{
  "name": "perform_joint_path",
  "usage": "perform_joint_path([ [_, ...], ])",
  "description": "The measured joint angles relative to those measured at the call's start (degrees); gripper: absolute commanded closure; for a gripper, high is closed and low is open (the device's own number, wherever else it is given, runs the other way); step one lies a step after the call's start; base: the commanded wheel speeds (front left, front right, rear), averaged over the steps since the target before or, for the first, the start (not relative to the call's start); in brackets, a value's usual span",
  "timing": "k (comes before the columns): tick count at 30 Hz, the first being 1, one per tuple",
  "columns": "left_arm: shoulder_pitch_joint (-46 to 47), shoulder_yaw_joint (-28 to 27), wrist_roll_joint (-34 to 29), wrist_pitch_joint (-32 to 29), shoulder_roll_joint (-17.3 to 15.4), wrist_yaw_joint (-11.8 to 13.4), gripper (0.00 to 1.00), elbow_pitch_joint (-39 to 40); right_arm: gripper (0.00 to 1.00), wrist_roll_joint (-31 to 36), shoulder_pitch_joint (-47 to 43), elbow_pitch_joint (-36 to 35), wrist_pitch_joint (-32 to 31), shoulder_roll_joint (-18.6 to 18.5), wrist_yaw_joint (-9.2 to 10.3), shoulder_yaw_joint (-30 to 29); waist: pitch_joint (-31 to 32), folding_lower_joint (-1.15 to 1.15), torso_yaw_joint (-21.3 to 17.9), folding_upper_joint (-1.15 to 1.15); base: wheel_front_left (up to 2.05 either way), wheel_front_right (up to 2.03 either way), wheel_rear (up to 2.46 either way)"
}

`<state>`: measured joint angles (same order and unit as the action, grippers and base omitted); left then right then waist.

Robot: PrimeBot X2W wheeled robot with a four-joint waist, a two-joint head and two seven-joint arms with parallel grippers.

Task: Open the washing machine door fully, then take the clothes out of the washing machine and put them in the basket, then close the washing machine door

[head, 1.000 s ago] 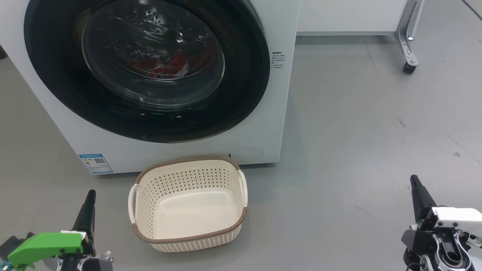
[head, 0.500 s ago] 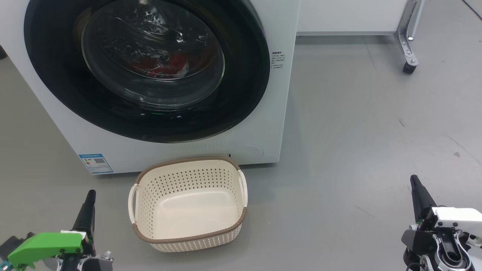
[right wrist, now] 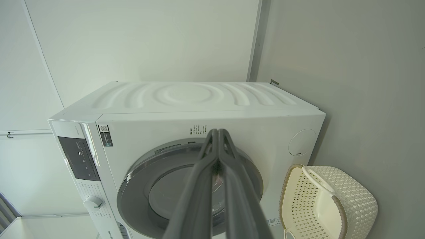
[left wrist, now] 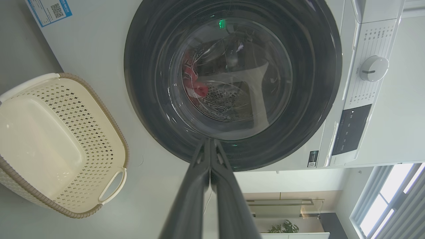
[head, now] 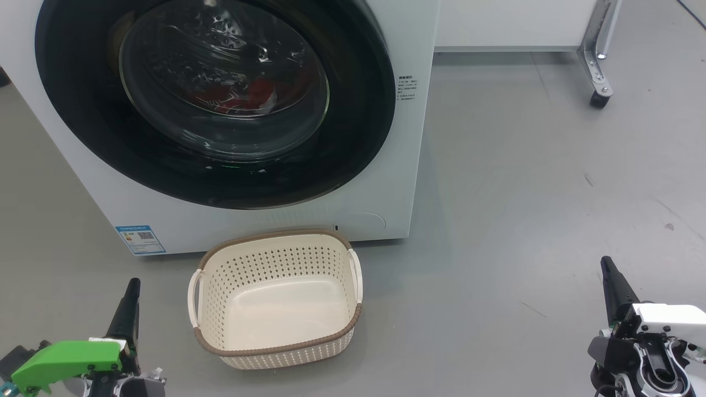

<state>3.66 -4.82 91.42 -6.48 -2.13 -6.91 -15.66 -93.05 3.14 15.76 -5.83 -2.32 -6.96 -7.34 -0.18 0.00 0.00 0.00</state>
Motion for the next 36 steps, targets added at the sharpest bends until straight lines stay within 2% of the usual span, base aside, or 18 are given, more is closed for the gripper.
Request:
perform_joint_path([
  [10, -0.99, 0.08, -0.09, 0.0, 0.51, 0.07, 1.0, -1.49, 1.0, -0.02, -1.01, 1.44, 0.02, 0.66, 0.04, 0.07, 0.0, 0.0, 0.0, 0.0, 0.0, 0.0, 0.0],
  [11, -1.56, 0.1, -0.09, 0.0, 0.82, 0.07, 0.0, -2.16, 0.0, -0.02, -1.66, 2.05, 0.02, 0.99, 0.04, 0.1, 0.0, 0.0, 0.0, 0.0, 0.0, 0.0, 0.0],
  [16, -3.84, 0.32, -0.1, 0.04, 1.69, 0.08, 0.0, -4.23, 0.0, -0.01, -4.09, 4.14, 0.09, 2.22, 0.05, 0.26, -0.02, 0.0, 0.0, 0.0, 0.0, 0.0, 0.0],
  [36, -3.42, 1.33, -1.29, 3.13, 1.65, 0.07, 0.0, -2.32, 0.0, 2.75, -3.5, 2.98, 3.23, 1.97, 0.04, 2.01, -0.27, 0.0, 0.03, 0.0, 0.0, 0.0, 0.0],
])
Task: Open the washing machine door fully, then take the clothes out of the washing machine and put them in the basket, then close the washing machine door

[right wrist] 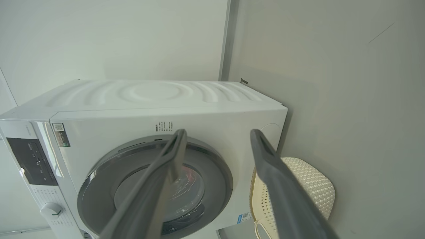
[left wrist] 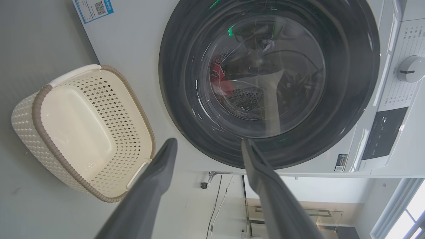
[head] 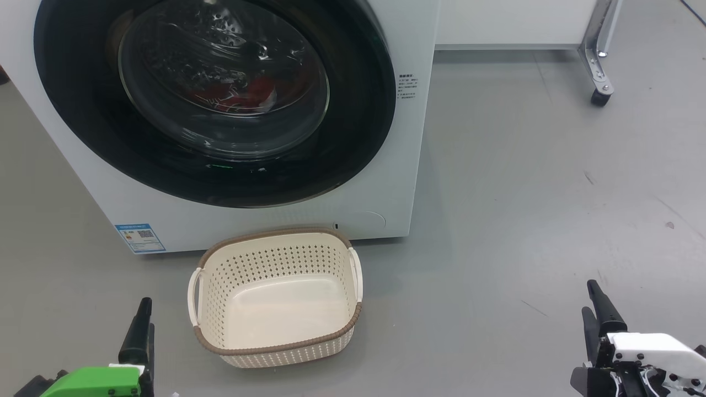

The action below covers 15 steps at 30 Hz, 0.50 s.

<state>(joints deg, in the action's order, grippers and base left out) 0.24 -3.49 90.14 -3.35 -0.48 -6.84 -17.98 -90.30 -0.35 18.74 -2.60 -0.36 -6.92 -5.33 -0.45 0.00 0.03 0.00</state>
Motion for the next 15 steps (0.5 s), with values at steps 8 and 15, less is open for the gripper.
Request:
perform_joint_path([
  [8, 1.01, 1.62, -3.76, 2.02, -0.88, 0.0, 0.0, 1.43, 0.0, 5.45, 1.36, -0.87, 2.02, -2.02, 0.0, 2.34, -0.1, 0.0, 0.09, 0.0, 0.0, 0.0, 0.0],
  [15, 1.24, 3.5, -9.84, 4.02, -2.93, 0.0, 0.0, 2.44, 0.0, 11.98, 2.43, -1.24, 3.66, -3.88, 0.0, 4.88, -0.17, 0.0, 0.17, 0.0, 0.0, 0.0, 0.0],
])
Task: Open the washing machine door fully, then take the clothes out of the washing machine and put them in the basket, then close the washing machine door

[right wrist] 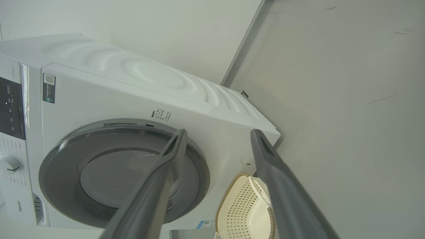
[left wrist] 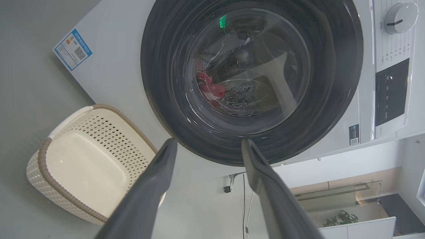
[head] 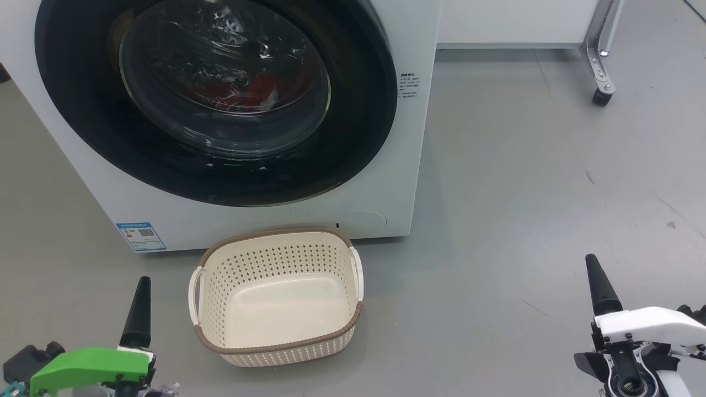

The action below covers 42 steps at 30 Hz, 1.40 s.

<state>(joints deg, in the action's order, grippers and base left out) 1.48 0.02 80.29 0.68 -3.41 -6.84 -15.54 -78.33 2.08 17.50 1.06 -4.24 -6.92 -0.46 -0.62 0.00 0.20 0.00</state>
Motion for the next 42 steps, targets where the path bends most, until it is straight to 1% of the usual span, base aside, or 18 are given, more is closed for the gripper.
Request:
perform_joint_path([
  [5, 0.9, 1.85, -4.92, 1.02, -1.52, -0.01, 0.0, 1.24, 0.0, 5.64, 0.72, -0.04, 0.93, -1.38, 0.0, 1.78, -0.02, 0.0, 0.02, 0.0, 0.0, 0.0, 0.0],
  [9, 1.06, 2.96, -9.43, 1.88, -2.3, -0.01, 0.0, 1.38, 0.0, 10.39, 1.2, -0.23, 1.44, -1.47, 0.0, 2.18, 0.0, 0.0, 0.04, 0.0, 0.0, 0.0, 0.0],
  [13, 1.21, 2.89, -14.93, 2.52, -2.98, -0.01, 0.0, 2.13, 0.0, 15.67, 1.55, -0.58, 2.38, -2.01, 0.07, 3.23, 0.04, 0.0, 0.1, 0.0, 0.0, 0.0, 0.0],
  [15, 1.27, 3.04, -17.52, 3.03, -3.03, -0.01, 0.0, 2.58, 0.0, 18.14, 1.87, -0.71, 2.82, -2.26, 0.58, 3.93, 0.05, 0.0, 0.14, 0.0, 0.0, 0.0, 0.0],
  [18, 1.52, 3.68, -21.48, 3.55, -3.2, -0.01, 0.0, 3.15, 0.0, 21.78, 2.11, -0.77, 3.54, -2.68, 0.68, 5.11, 0.08, 0.0, 0.18, 0.0, 0.0, 0.0, 0.0],
  [20, 1.8, 4.12, -24.01, 4.04, -3.36, 0.0, 0.0, 3.43, 0.0, 23.87, 2.12, -0.76, 3.88, -2.79, 1.49, 5.77, 0.1, 0.0, 0.2, 0.0, 0.0, 0.0, 0.0],
  [24, 1.9, 5.54, -29.17, 4.95, -3.77, 0.12, 0.0, 3.86, 0.0, 28.02, 2.12, -0.7, 4.49, -2.89, 2.09, 7.03, 0.14, 0.0, 0.2, 0.0, 0.0, 0.0, 0.0],
  [29, 1.9, 7.8, -36.16, 6.05, -4.46, 0.85, 0.0, 4.05, 0.0, 33.75, 2.15, -0.48, 5.86, -3.02, 2.55, 8.86, 0.18, 0.0, 0.17, 0.0, 0.0, 0.0, 0.0],
  [31, 1.9, 8.37, -37.93, 6.56, -4.55, 1.07, 0.0, 3.98, 0.0, 35.57, 2.16, -0.4, 6.14, -3.02, 2.98, 9.31, 0.18, 0.0, 0.16, 0.0, 0.0, 0.0, 0.0],
  [33, 1.9, 8.67, -38.9, 6.72, -4.55, 1.16, 0.0, 3.93, 0.0, 36.44, 2.18, -0.36, 6.43, -3.02, 2.99, 9.55, 0.19, 0.0, 0.16, 0.0, 0.0, 0.0, 0.0],
  [34, 1.9, 9.31, -40.61, 7.08, -4.54, 1.53, 0.0, 3.6, 0.0, 37.88, 2.22, -0.27, 6.87, -3.02, 3.07, 9.96, 0.2, 0.0, 0.17, 0.0, 0.0, 0.0, 0.0],
  [42, 1.83, 10.24, -46.43, 8.58, -4.48, 3.09, 0.0, 1.58, 0.0, 44.41, 2.85, 0.12, 8.37, -3.02, 3.53, 11.44, 0.29, 0.0, 0.27, 0.0, 0.0, 0.0, 0.0],
])
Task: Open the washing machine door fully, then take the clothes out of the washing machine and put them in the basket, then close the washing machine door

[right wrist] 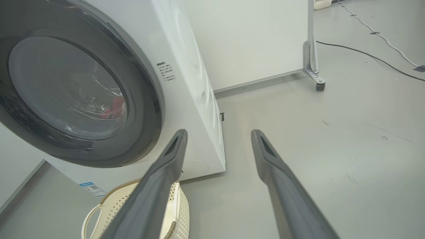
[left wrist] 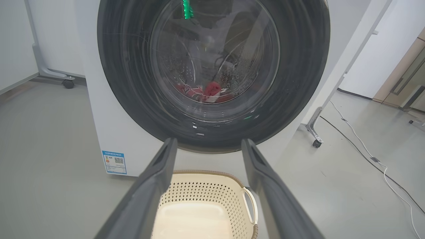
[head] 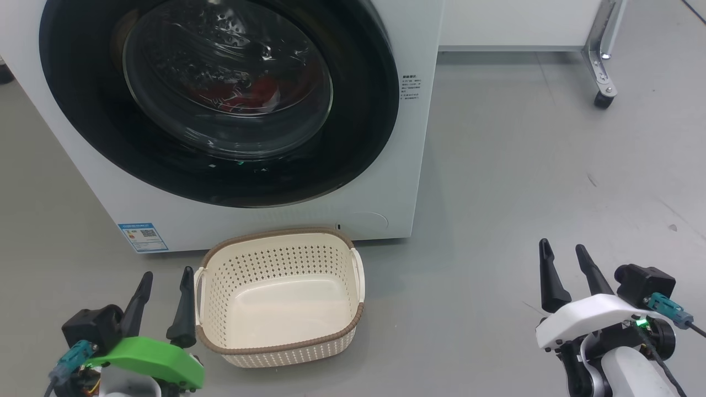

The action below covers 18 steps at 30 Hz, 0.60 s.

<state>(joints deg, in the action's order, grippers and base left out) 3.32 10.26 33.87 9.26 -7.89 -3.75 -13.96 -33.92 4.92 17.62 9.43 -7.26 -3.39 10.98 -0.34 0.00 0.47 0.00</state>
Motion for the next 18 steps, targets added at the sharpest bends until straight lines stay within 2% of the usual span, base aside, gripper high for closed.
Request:
perform_joint_path([
  [18, 0.15, 1.19, -11.5, 3.77, 0.98, 2.13, 0.0, -1.98, 0.0, 12.98, 0.54, 1.64, 3.52, 0.1, 0.58, 1.96, 0.17, 0.0, 0.2, 0.0, 0.0, 0.0, 0.0],
])
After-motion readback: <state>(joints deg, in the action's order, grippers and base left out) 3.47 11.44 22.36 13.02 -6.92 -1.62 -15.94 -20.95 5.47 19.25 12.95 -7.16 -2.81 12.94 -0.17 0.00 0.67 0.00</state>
